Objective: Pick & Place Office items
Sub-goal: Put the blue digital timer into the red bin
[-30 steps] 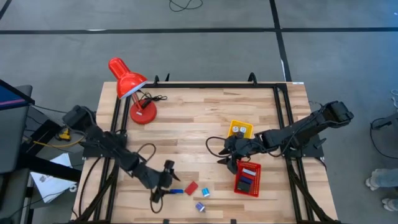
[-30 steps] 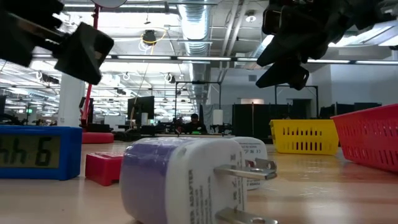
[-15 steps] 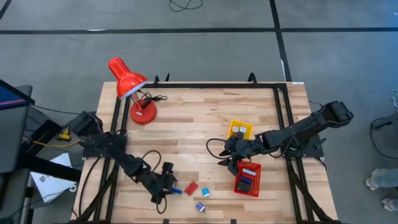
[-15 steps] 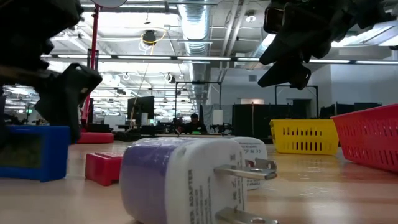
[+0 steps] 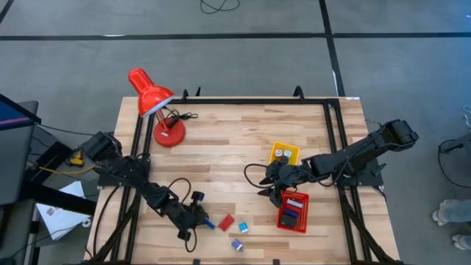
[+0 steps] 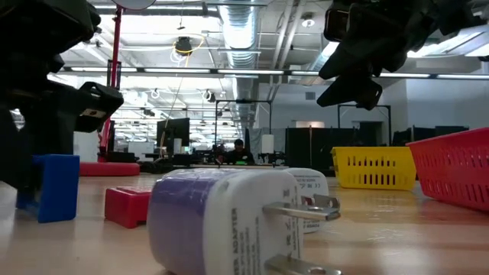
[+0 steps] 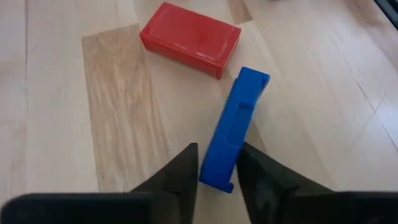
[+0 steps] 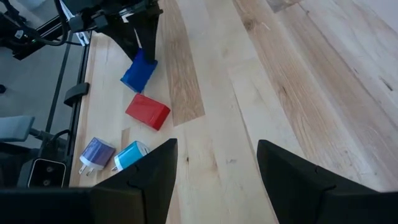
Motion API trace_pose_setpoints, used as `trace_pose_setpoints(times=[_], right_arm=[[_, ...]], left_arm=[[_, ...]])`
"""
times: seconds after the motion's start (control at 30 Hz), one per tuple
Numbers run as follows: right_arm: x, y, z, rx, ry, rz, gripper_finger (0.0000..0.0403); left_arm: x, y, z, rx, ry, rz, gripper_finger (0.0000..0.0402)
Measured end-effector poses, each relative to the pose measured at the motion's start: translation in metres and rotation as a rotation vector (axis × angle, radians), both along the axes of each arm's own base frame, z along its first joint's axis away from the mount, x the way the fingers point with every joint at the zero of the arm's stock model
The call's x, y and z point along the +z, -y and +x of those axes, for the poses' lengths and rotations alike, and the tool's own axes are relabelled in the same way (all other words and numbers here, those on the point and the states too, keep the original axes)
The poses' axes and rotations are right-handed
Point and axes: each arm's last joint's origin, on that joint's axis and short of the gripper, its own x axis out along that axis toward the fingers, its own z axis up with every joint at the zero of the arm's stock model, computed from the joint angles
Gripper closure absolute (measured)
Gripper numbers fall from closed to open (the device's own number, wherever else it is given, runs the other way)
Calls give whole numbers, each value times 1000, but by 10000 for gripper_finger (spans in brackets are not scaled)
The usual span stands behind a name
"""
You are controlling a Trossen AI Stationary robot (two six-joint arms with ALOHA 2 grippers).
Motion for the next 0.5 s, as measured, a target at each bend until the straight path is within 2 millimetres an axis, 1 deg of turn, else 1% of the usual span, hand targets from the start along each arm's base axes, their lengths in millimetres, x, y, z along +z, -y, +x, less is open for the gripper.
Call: trace_pose_setpoints(times=[0.13,0.2,0.27,0.33,0.4,0.5], right_arm=[[1,0,0,-19,3,28,189],[2,-1,1,-50,13,76,189],[4,-1,3,-90,31,143,189],[8,-2,5,-134,68,230,189],[14,-1,9,-170,116,310,189],[21,1,13,-172,192,349,189]], left_arm=[[0,0,0,-50,15,41,348],[2,0,0,-94,37,90,350],[8,-2,2,-119,91,178,350],[18,-4,4,-121,173,322,350],[31,-7,6,-105,265,506,350],[49,-11,11,-102,372,803,343]])
